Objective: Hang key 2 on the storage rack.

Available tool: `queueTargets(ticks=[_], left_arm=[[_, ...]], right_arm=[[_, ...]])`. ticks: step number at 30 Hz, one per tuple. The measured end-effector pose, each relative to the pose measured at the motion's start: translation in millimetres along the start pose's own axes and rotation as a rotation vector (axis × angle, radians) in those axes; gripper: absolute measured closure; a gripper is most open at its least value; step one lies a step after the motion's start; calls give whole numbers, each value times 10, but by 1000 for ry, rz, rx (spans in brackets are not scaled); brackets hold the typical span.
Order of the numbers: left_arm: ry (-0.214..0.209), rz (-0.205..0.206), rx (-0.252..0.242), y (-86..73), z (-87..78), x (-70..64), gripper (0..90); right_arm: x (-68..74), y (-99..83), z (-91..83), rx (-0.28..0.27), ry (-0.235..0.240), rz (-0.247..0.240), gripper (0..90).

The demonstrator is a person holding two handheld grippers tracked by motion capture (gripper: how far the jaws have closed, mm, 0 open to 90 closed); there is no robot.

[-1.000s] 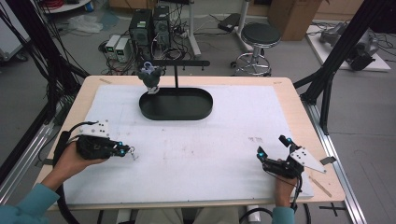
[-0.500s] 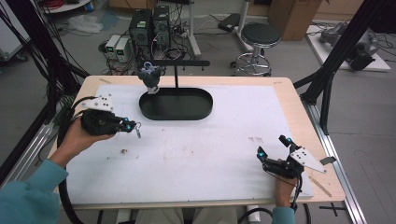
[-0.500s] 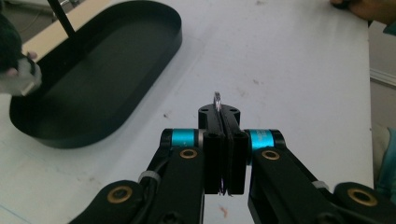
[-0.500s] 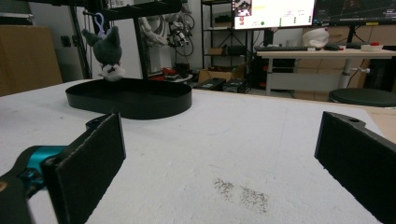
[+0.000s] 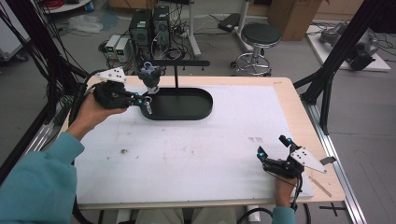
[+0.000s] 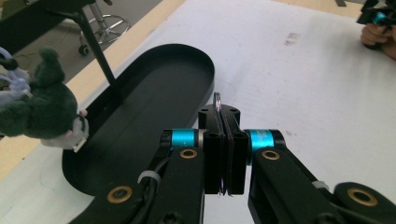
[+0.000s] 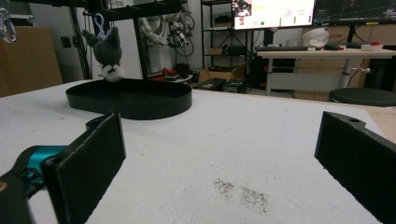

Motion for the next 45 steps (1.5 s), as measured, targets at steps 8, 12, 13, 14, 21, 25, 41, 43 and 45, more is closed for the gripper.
queueTargets(ticks=[8, 12, 13, 14, 21, 25, 41, 43, 45], left_arm=[[31, -37, -3, 220, 101, 133, 882], [50, -57, -7, 312, 143, 205, 881], [51, -66, -6, 335, 151, 226, 881], [57, -70, -6, 356, 159, 242, 881], [89, -93, -5, 477, 207, 356, 882], [94, -86, 2, 561, 249, 385, 882], [113, -65, 24, 850, 448, 466, 882], [122, -63, 37, 869, 472, 484, 882], [124, -64, 43, 901, 501, 491, 882]], right_arm=[[3, 0, 0, -2, 2, -1, 10], [0, 0, 1, -2, 1, -2, 10], [0, 0, 0, -1, 0, -3, 10], [-2, 0, 1, -5, 0, -6, 10], [4, 0, 1, 1, 3, 2, 10], [5, 1, 1, 1, 2, 2, 10], [5, 1, 1, 3, 2, 1, 10], [7, 1, 0, 3, 2, 2, 10], [9, 0, -2, 5, 3, 3, 10]])
Point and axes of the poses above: each handheld gripper's, and its own axes: z roughly forward along the jaws, y roughly out of its top, x roughly to its left, the point moved 1 cm from there along z, roughly forward along the jaws, and after that the axes turned 9 degrees about -z, right-handed, at the moved point
